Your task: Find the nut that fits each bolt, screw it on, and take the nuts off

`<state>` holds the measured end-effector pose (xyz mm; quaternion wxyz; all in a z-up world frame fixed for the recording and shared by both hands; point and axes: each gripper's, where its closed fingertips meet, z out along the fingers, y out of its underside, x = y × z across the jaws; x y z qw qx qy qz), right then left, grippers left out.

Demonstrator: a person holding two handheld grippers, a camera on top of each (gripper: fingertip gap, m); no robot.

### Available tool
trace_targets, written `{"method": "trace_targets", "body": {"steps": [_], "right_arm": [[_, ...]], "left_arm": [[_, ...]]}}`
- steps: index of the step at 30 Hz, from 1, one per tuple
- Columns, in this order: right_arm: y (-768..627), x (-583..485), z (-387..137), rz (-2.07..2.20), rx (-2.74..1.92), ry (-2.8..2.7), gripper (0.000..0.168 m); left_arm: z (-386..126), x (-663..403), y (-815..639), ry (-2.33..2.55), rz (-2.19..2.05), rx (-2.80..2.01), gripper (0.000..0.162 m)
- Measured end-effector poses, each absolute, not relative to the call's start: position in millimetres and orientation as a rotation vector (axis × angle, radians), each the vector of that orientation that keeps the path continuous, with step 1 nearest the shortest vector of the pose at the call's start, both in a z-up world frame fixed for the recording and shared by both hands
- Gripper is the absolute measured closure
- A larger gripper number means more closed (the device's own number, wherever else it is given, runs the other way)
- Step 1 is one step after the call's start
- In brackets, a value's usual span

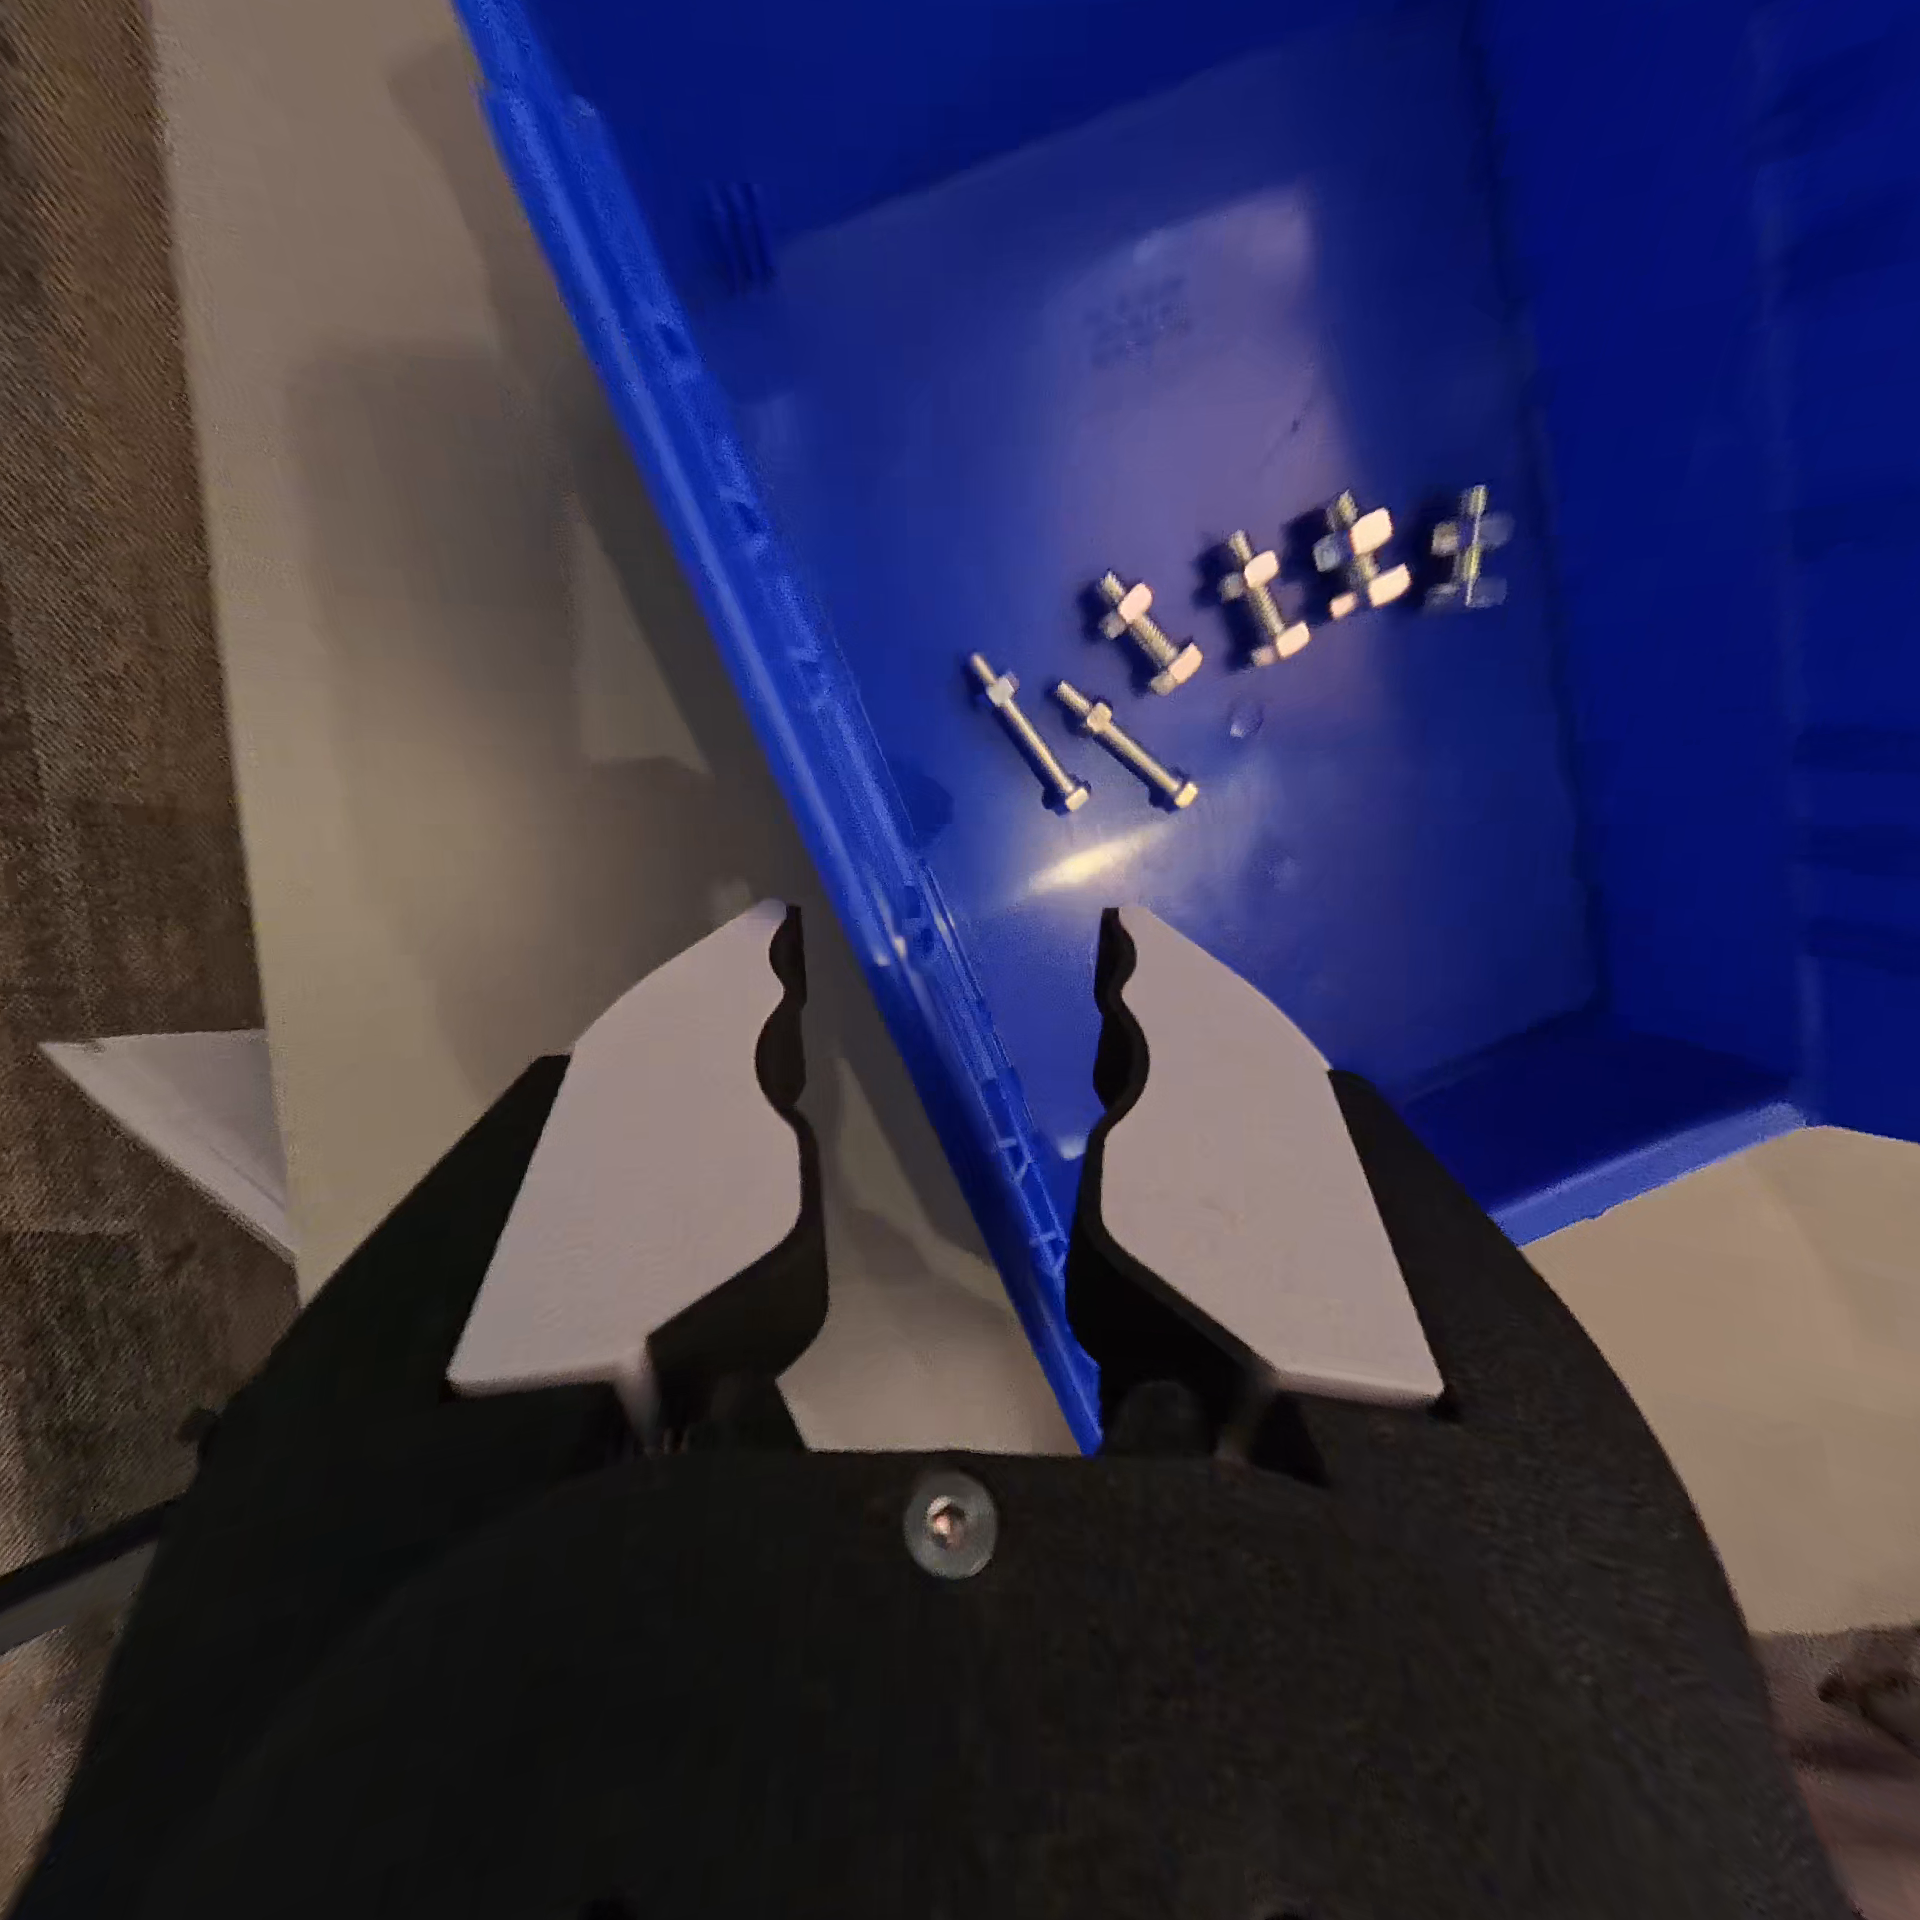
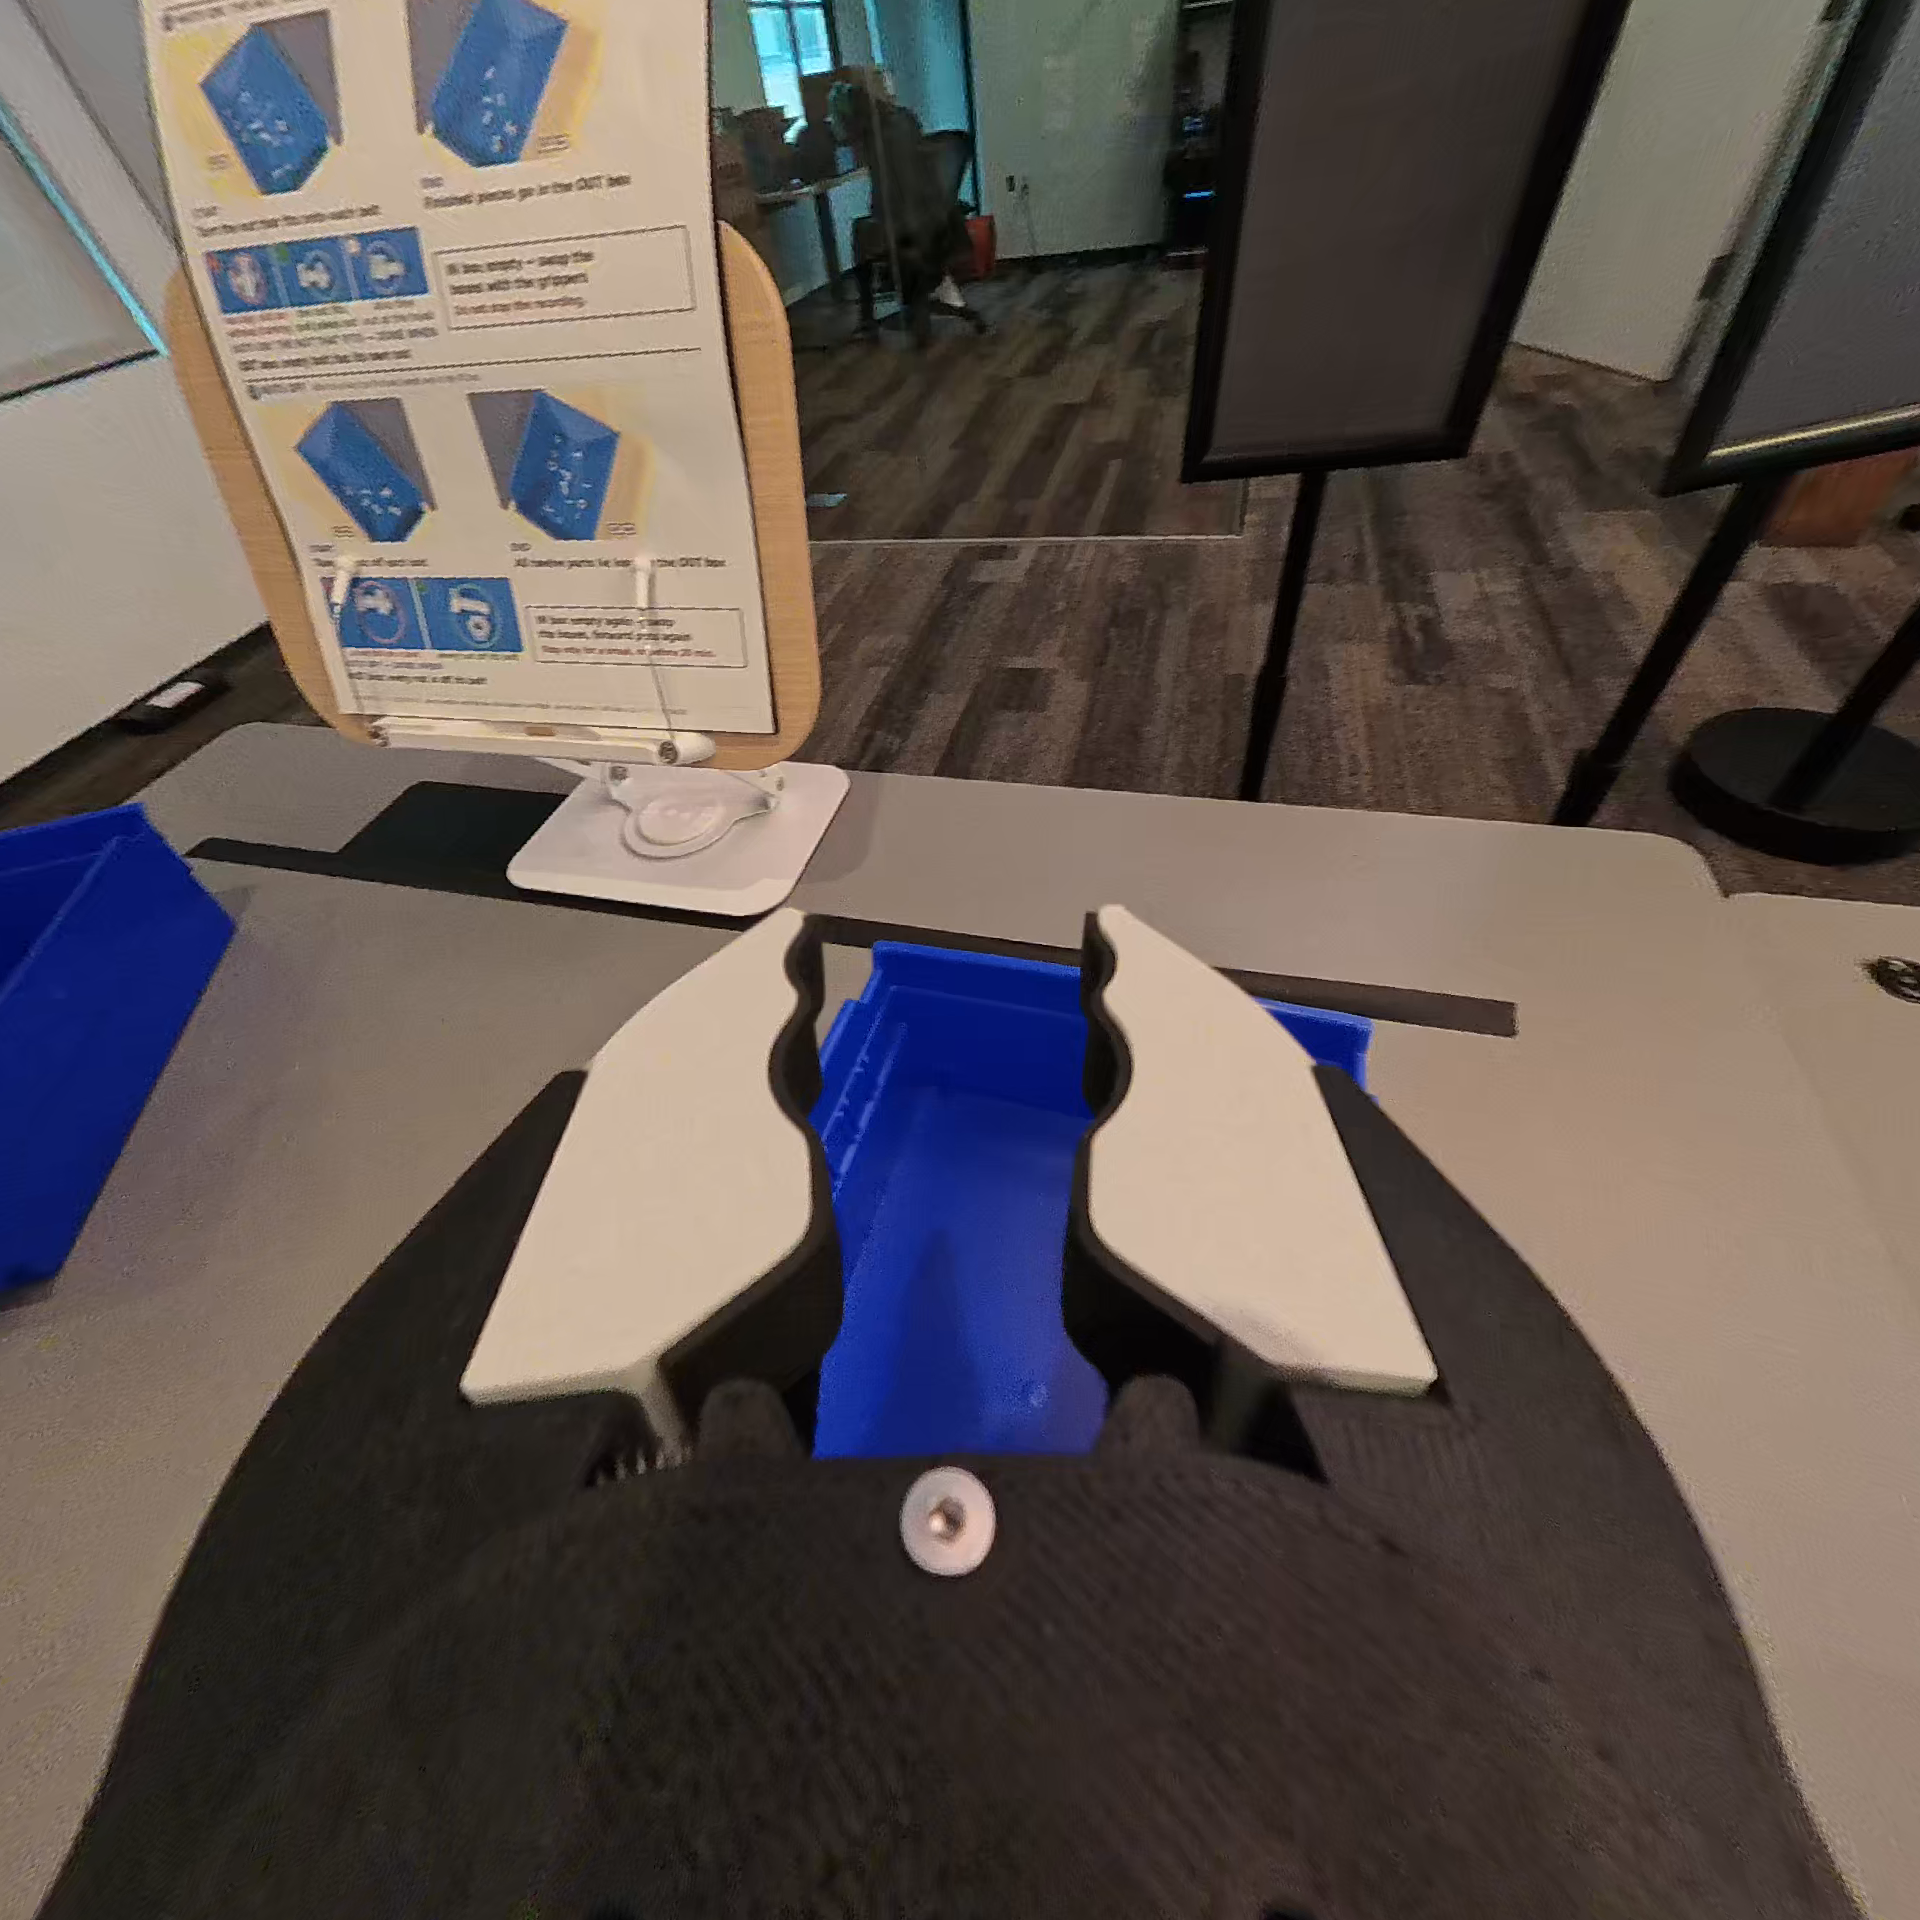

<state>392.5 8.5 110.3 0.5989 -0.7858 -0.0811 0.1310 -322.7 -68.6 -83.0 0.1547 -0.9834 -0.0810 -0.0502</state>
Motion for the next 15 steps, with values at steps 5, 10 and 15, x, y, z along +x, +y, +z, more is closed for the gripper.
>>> {"method": "trace_targets", "body": {"steps": [5,10,15], "right_arm": [[10,383,109,0.382,-1.805,-0.211,0.121],[14,372,108,0.39,-1.797,-0.246,0.123],[20,356,92,0.385,-1.854,-0.305,0.123]], "left_arm": [[-94,-329,-70,-0.122,0.033,-2.902,0.137],[-94,-327,-55,-0.044,0.003,-2.853,0.143],[-94,-312,-39,0.143,-0.059,-2.806,0.149]]}}
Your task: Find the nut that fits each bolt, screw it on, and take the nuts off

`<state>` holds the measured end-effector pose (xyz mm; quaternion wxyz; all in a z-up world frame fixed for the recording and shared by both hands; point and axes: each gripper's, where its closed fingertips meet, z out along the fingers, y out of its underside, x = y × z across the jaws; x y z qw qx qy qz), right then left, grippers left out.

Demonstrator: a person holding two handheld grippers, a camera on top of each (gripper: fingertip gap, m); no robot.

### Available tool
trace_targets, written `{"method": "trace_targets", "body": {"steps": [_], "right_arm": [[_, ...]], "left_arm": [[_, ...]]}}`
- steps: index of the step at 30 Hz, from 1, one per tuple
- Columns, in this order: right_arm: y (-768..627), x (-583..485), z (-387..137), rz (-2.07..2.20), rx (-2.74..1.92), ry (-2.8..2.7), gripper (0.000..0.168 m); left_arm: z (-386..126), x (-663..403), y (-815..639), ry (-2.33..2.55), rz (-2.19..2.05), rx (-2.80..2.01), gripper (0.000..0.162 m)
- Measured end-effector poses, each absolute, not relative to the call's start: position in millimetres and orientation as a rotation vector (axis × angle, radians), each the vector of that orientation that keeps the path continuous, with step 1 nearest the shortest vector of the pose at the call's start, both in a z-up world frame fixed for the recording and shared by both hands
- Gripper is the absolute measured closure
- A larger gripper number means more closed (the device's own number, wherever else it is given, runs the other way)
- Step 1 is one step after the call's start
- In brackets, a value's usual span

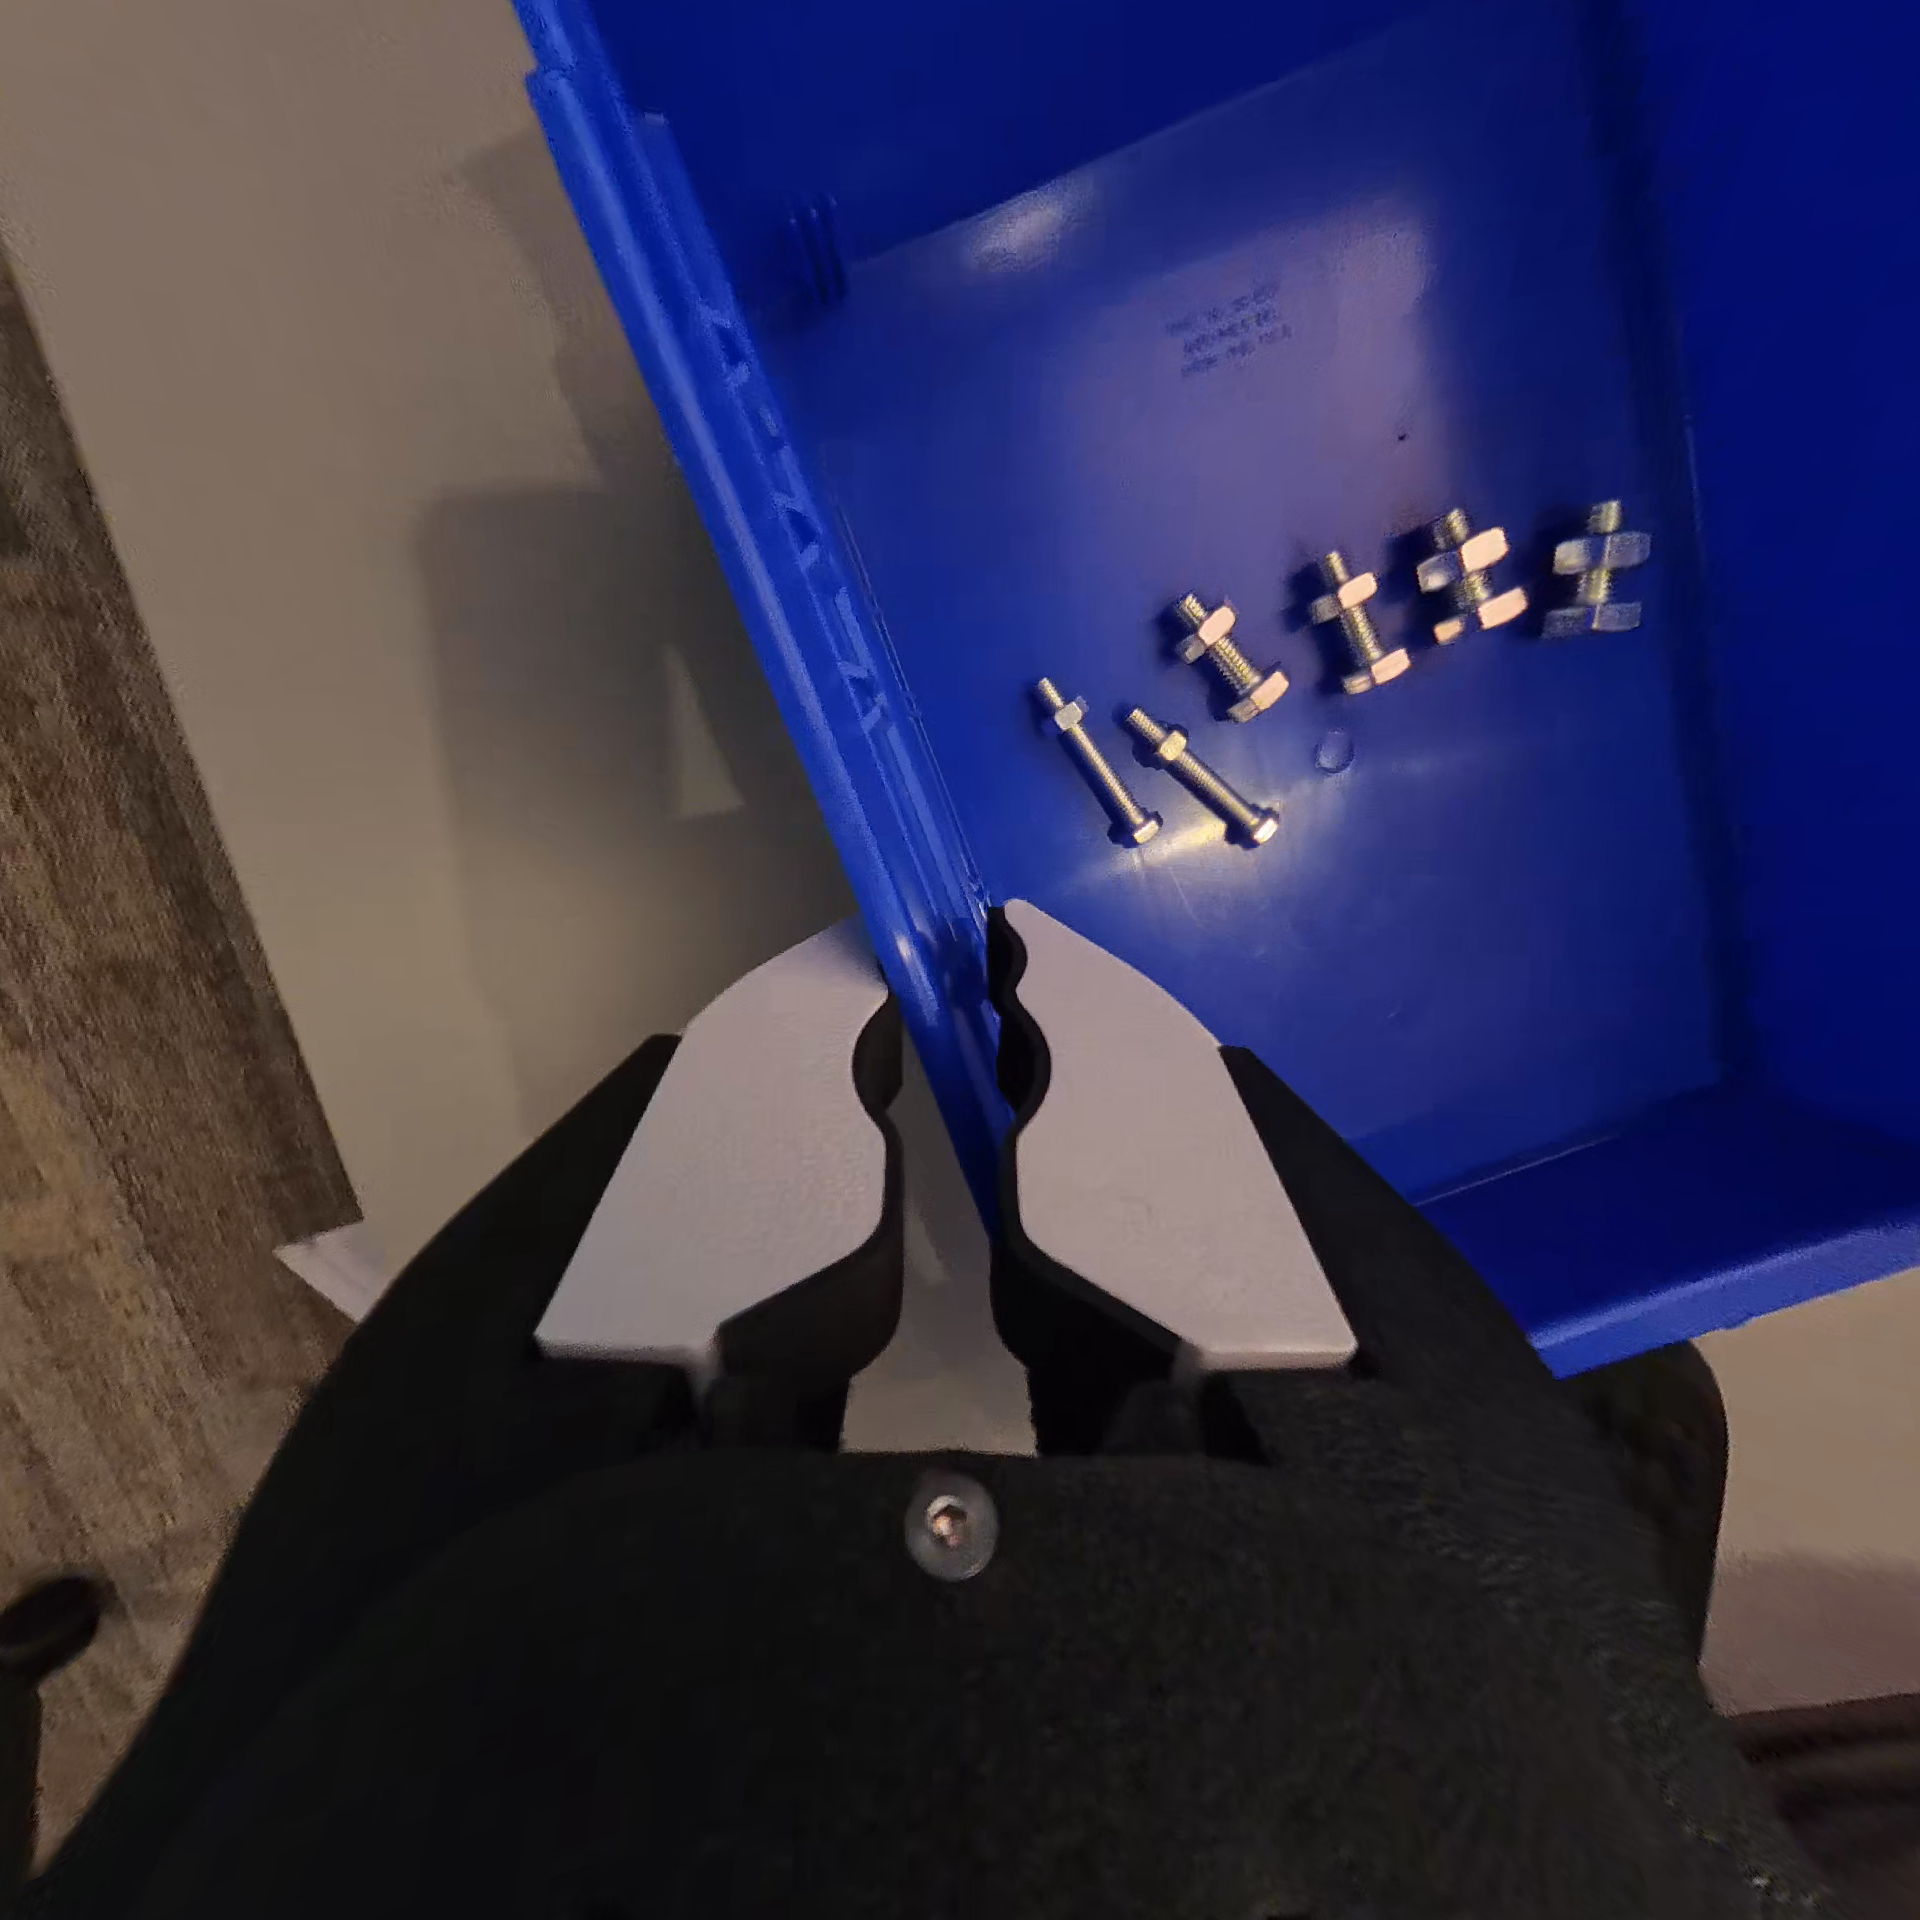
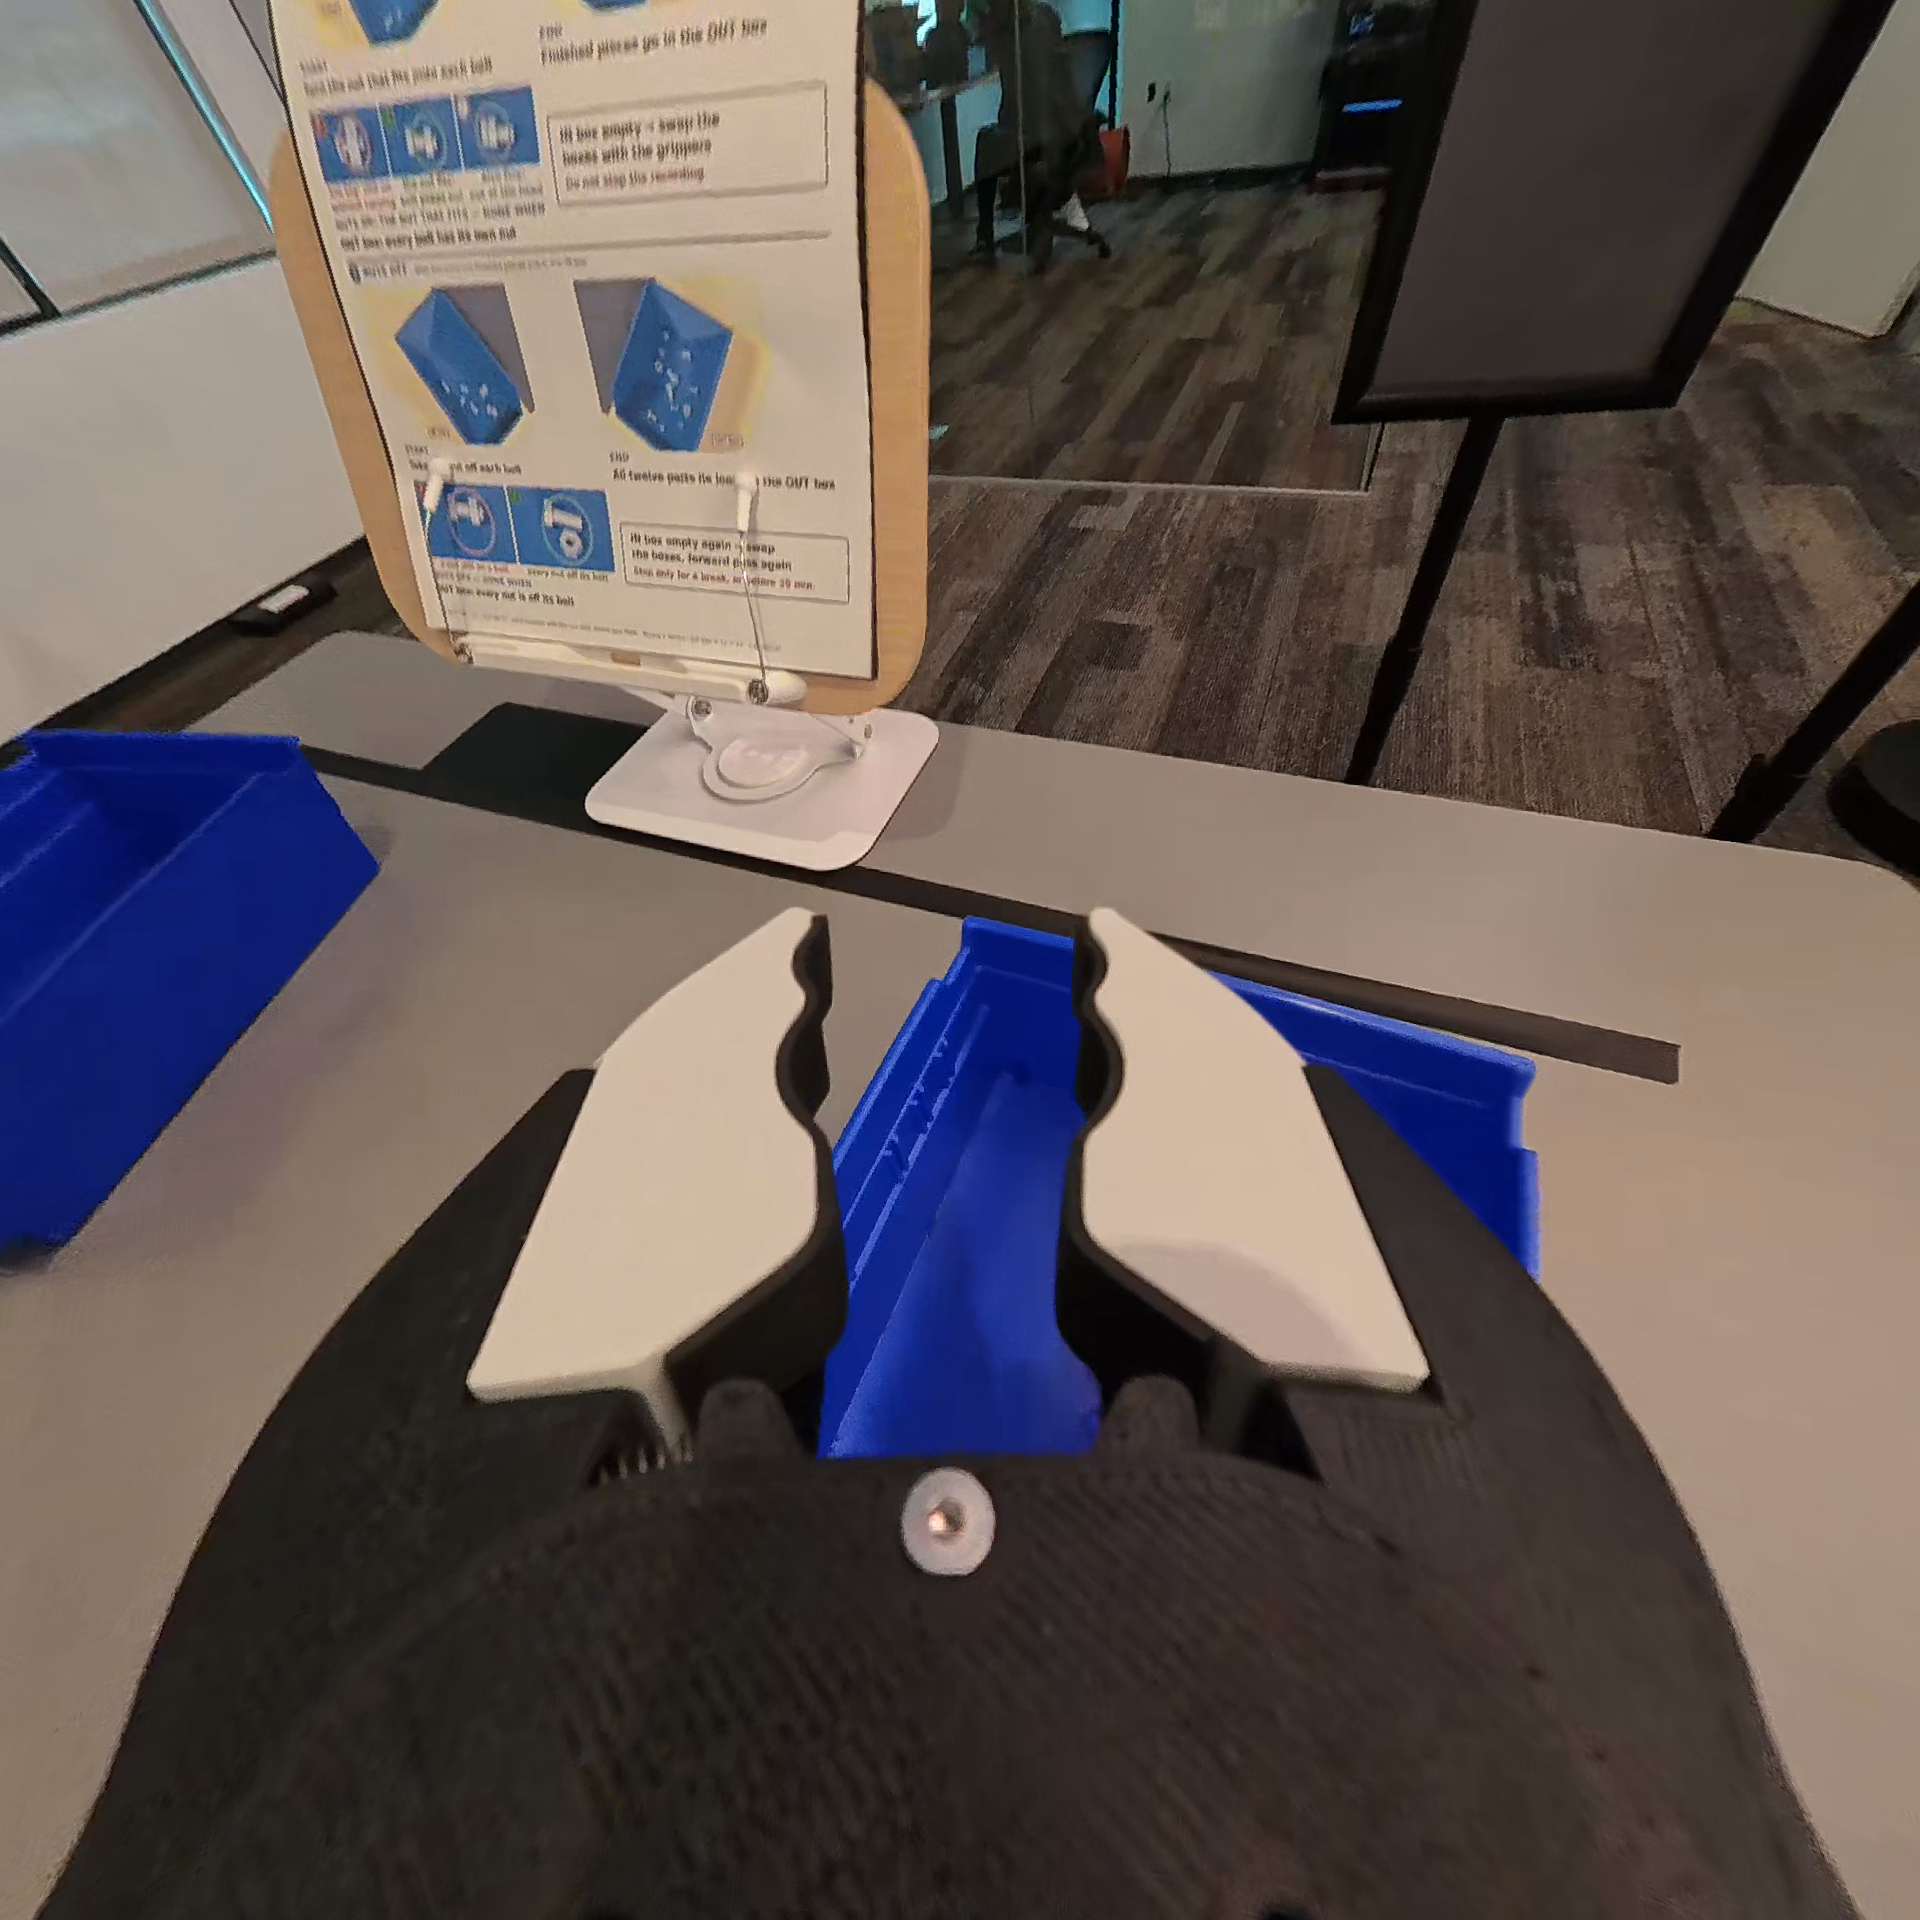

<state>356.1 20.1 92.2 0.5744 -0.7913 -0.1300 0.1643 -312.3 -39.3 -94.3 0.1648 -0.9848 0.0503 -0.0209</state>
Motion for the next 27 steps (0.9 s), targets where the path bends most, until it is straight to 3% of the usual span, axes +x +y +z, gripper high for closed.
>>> {"method": "trace_targets", "body": {"steps": [4,19,27], "right_arm": [[26,343,77,0.359,-1.905,-0.359,0.123],[38,319,48,0.225,-1.986,-0.501,0.122],[39,335,59,0.138,-1.948,-0.439,0.122]], "left_arm": [[-95,-301,-29,0.303,-0.089,-2.782,0.151],[-95,-290,-25,0.038,-0.258,-2.775,0.152],[1,-291,-28,0.002,-0.303,-2.369,0.151]]}}
